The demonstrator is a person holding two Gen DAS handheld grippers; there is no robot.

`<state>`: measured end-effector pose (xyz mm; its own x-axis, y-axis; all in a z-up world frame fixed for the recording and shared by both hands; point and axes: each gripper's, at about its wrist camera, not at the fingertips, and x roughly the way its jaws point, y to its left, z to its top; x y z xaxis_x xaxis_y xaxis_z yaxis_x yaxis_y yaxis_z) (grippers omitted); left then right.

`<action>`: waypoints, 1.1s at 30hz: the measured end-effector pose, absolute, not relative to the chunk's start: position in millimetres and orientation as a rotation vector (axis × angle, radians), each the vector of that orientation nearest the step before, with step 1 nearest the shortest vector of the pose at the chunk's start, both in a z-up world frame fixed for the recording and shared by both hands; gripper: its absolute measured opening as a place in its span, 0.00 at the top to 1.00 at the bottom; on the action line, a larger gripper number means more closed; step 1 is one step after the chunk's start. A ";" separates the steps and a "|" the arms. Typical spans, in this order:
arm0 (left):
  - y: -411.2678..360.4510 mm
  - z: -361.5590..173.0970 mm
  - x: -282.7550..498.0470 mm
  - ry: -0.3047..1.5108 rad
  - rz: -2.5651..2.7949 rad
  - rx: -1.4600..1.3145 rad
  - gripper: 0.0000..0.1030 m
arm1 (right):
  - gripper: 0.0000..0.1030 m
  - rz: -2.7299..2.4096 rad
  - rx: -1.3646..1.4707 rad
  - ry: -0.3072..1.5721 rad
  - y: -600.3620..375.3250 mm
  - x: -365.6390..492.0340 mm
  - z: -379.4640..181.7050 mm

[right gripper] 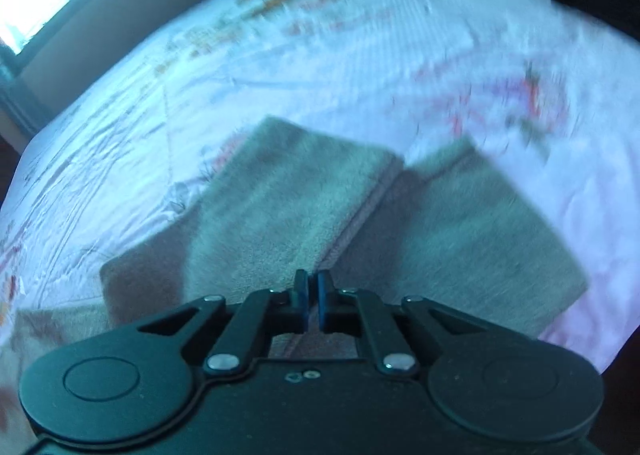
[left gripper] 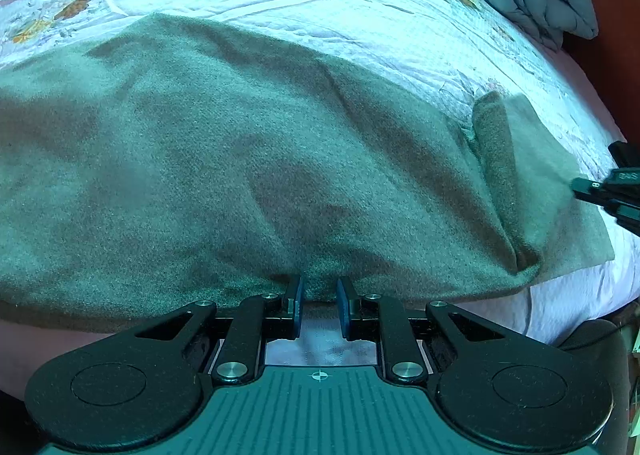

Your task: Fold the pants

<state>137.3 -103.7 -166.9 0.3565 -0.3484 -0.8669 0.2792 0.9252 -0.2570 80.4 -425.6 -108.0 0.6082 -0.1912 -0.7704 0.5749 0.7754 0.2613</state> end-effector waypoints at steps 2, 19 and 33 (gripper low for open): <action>-104.0 -166.7 137.1 1.135 -0.407 -0.067 0.82 | 1.00 -0.477 0.487 0.769 -419.3 68.7 -98.3; -100.6 -165.6 134.8 1.128 -0.418 -0.082 0.82 | 0.98 -0.646 0.645 0.754 -438.9 -15.6 -130.9; -102.8 -167.1 136.0 1.132 -0.416 -0.075 0.82 | 0.85 -0.687 0.826 0.680 -490.6 -20.8 -130.6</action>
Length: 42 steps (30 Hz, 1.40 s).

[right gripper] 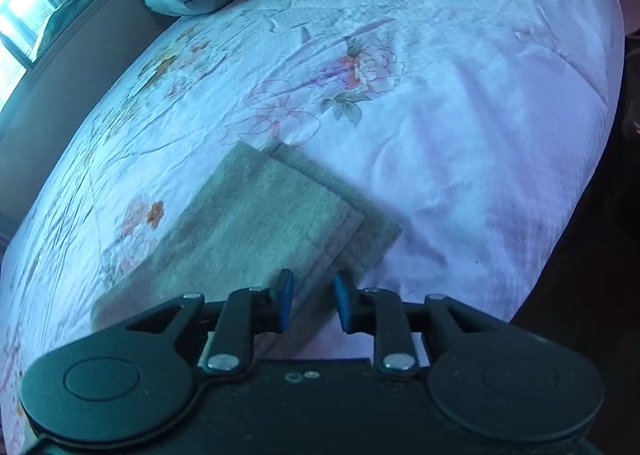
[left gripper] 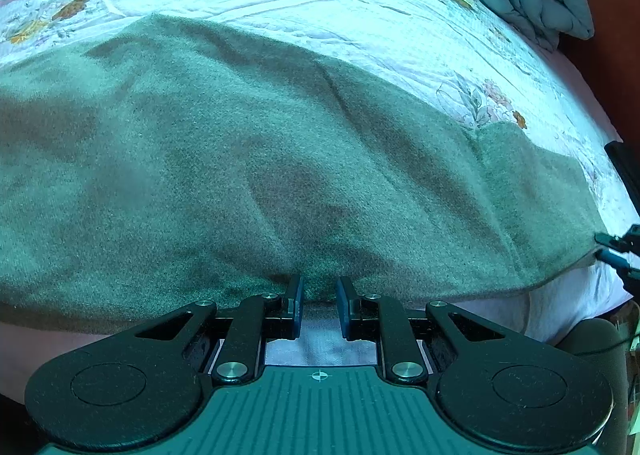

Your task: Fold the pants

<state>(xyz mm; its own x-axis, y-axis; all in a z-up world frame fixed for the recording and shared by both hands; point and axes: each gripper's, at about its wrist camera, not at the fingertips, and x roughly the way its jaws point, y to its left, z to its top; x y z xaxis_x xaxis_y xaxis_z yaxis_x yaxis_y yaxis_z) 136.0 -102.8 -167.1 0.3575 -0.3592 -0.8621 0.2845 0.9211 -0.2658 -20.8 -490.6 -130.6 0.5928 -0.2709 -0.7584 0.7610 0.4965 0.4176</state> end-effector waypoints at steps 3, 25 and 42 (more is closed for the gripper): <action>-103.3 -167.3 136.7 1.134 -0.415 -0.072 0.82 | 0.89 -0.689 0.831 0.665 -497.2 -12.7 -131.6; -103.7 -167.6 136.5 1.135 -0.424 -0.069 0.82 | 0.93 -0.799 0.800 0.593 -485.5 -38.8 -139.8; -133.9 -138.1 121.7 1.058 -0.535 -0.013 0.82 | 0.69 -0.701 0.996 0.570 -499.4 -47.4 -145.9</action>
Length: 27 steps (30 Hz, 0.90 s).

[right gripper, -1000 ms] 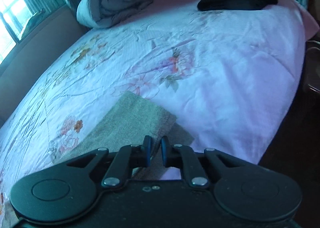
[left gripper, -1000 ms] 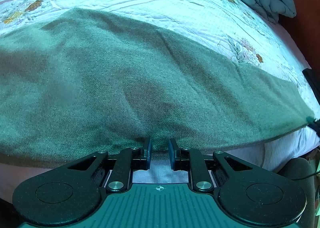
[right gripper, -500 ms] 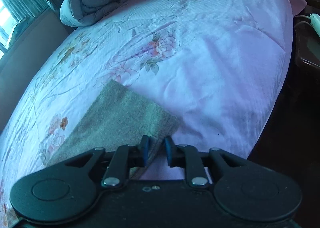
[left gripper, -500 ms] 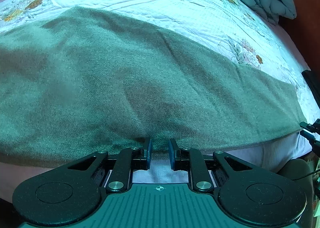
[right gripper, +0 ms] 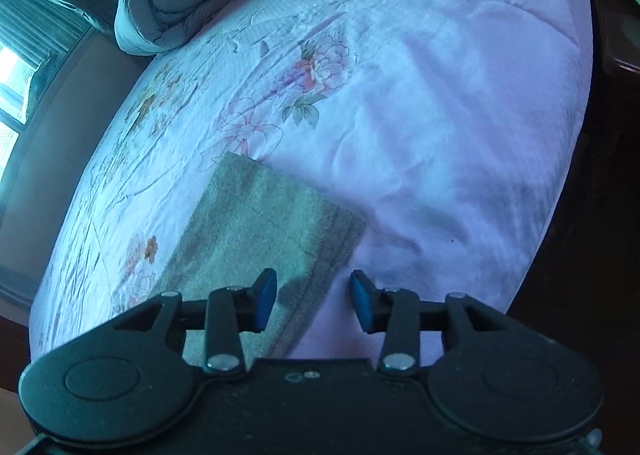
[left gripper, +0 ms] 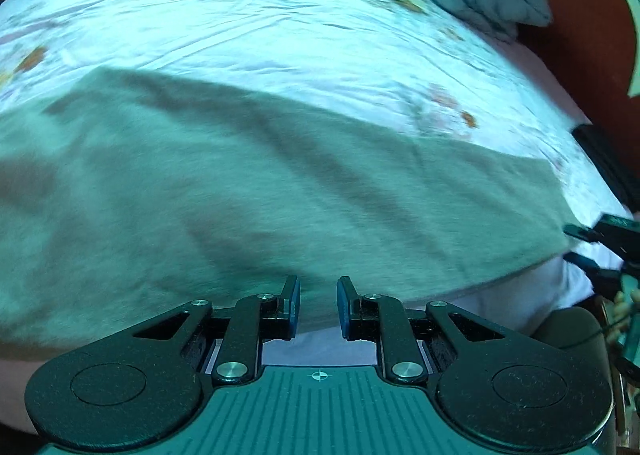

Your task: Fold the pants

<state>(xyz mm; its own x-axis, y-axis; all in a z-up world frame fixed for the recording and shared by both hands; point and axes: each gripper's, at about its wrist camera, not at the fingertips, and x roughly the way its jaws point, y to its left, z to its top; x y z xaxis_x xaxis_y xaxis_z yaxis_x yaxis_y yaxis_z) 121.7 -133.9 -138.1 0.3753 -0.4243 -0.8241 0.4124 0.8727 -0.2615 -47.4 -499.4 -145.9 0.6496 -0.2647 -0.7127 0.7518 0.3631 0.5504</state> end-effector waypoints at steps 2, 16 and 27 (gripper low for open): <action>-147.3 -135.9 120.3 1.059 -0.559 0.001 0.82 | 0.72 -0.687 1.003 0.566 -501.2 -45.0 -145.0; -219.1 -153.8 123.9 1.103 -0.572 0.084 0.82 | 0.77 -0.679 1.024 0.557 -507.6 -45.1 -150.3; -210.3 -143.3 122.0 1.078 -0.552 0.004 0.82 | 0.83 -0.664 1.016 0.525 -513.3 -51.2 -150.7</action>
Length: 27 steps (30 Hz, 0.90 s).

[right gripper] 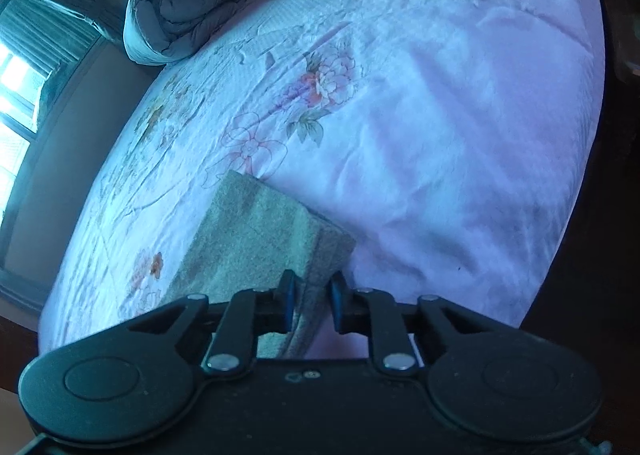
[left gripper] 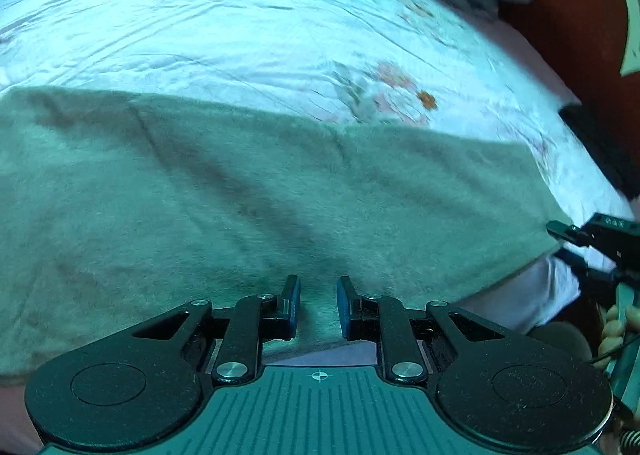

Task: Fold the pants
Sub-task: 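Release the pants with both tools and move the right tool to the folded edge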

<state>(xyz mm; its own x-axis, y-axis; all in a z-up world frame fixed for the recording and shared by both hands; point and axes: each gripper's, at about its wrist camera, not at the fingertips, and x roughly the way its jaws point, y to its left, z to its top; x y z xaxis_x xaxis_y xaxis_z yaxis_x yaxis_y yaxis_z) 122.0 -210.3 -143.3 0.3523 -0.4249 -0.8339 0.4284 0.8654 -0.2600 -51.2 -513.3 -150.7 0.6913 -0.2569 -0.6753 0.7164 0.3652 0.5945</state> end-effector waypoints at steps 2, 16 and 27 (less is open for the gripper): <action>-209.5 -142.9 124.5 1.070 -0.538 -0.002 0.82 | 0.78 -0.635 1.067 0.504 -517.1 -55.1 -154.6; -114.5 -141.5 142.3 1.031 -0.323 -0.017 0.82 | 0.78 -0.593 0.825 0.582 -482.8 -55.9 -117.0; 4.4 -132.1 201.9 0.953 -0.089 -0.091 0.82 | 0.78 -0.020 0.585 0.758 -350.9 66.6 -83.8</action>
<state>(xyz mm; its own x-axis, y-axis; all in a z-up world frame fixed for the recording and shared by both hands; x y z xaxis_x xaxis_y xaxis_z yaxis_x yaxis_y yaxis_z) 201.9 4.4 -132.1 0.5766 -0.1159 -0.8088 0.0356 0.9925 -0.1168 66.6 -350.9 -83.8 0.7341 0.1885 -0.6524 0.2222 0.8411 0.4931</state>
